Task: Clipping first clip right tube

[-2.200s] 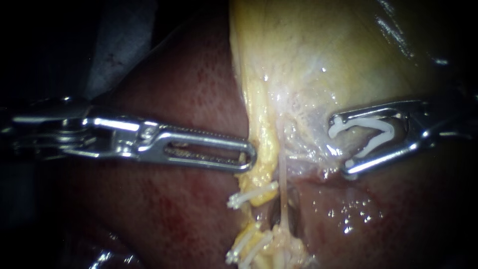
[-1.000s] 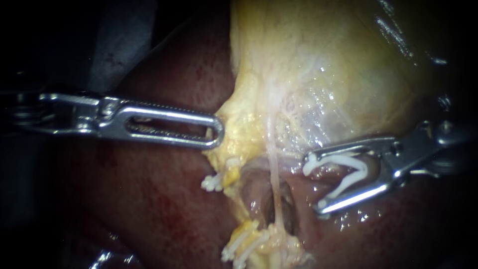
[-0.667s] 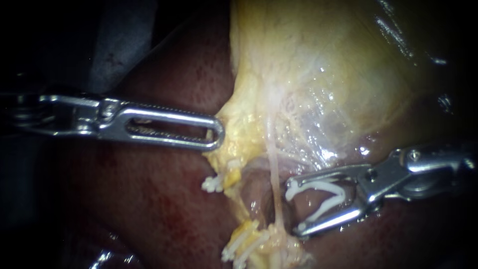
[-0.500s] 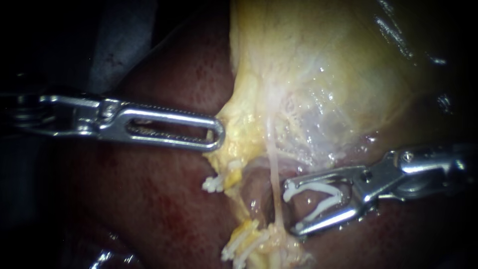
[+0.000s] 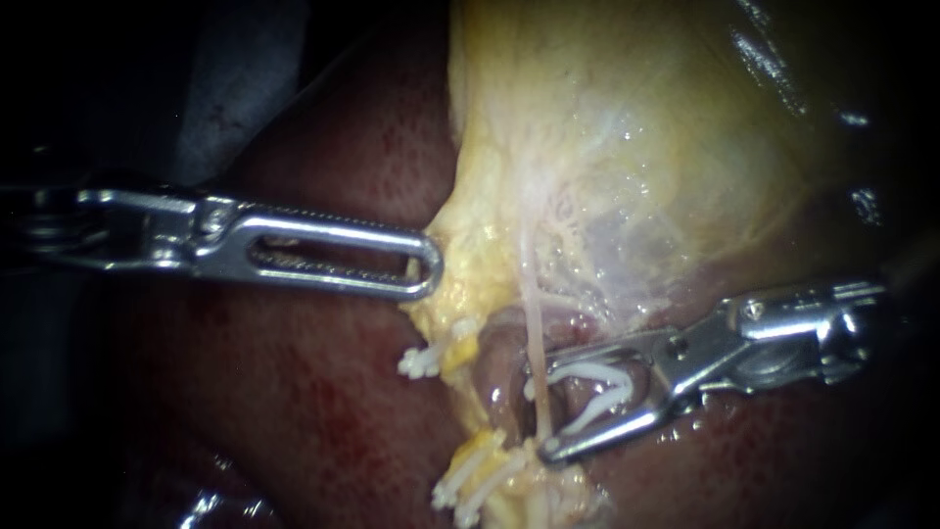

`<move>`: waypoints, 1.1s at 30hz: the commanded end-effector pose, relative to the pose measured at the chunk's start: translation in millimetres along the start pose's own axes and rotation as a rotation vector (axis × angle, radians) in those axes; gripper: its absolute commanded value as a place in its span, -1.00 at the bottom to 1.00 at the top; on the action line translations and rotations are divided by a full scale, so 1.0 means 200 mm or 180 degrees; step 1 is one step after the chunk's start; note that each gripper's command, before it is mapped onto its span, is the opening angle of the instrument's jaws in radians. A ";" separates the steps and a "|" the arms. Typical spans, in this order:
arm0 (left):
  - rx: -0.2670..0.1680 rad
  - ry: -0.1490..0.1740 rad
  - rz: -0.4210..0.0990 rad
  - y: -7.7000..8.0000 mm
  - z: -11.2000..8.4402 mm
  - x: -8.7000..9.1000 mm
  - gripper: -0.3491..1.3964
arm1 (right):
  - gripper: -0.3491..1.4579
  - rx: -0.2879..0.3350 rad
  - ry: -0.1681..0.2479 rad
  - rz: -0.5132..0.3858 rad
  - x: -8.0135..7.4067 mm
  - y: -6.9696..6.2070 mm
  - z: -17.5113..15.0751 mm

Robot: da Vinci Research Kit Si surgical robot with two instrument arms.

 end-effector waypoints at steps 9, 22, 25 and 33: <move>-0.0001 -0.0001 0.0000 0.000 0.000 0.000 -1.00 | -0.14 -0.0003 0.0007 0.0078 0.002 0.001 0.003; 0.0000 -0.0001 0.0000 0.000 0.000 0.000 -1.00 | -1.00 0.0234 -0.0094 0.0448 0.000 0.000 -0.002; 0.0000 -0.0001 0.0000 0.000 0.000 0.000 -1.00 | -1.00 0.0237 -0.0098 0.0446 0.000 0.000 -0.002; 0.0000 0.0000 0.0000 0.000 0.000 0.000 -1.00 | -1.00 0.0241 -0.0100 0.0453 0.000 -0.001 -0.002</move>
